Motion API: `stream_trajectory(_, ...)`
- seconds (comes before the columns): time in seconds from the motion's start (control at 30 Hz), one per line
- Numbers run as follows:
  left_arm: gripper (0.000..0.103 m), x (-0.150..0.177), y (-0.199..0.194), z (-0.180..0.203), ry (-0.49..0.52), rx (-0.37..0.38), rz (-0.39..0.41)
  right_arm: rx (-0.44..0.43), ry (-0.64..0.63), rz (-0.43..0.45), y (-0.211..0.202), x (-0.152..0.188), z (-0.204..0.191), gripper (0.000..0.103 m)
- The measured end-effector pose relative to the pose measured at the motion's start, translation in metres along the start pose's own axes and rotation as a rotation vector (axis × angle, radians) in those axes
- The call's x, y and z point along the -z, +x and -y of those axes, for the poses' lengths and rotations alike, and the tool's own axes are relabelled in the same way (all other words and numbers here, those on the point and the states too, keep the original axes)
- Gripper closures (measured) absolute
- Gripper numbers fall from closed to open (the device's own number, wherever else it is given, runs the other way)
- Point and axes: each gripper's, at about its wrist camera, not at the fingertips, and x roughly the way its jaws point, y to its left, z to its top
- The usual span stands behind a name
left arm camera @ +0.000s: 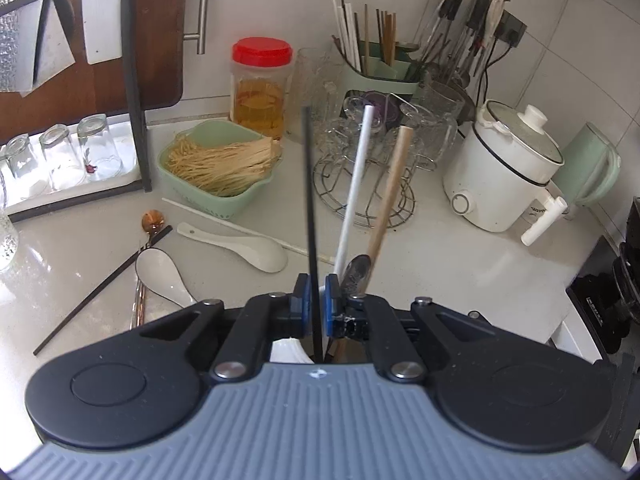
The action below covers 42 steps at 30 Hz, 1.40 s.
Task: Organize utensils
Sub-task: 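Lower the black chopstick into the mug and open the left tool, then withdraw the left tool toward the white ceramic spoon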
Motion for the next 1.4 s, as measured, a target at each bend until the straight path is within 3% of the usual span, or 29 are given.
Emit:
stream_trajectory(0.1,0.095,-0.002,-0.001,-0.001,0.003,-0.006,-0.009,-0.003,0.0,0.001,0.0,0.0,0.001,0.015)
stream_trajectory(0.3,0.076,-0.004,-0.011,-0.003,-0.013,-0.017,0.009,-0.007,-0.005,0.002,0.0,0.001,0.002,0.015)
stream_trajectory(0.9,0.072,-0.009,-0.061,-0.02,-0.092,-0.063,0.096,0.006,0.002,0.002,0.002,0.0,0.006,0.015)
stream_trajectory(1.4,0.062,0.013,-0.03,-0.098,-0.248,-0.129,0.033,0.024,0.006,-0.006,0.004,-0.001,0.011,0.015)
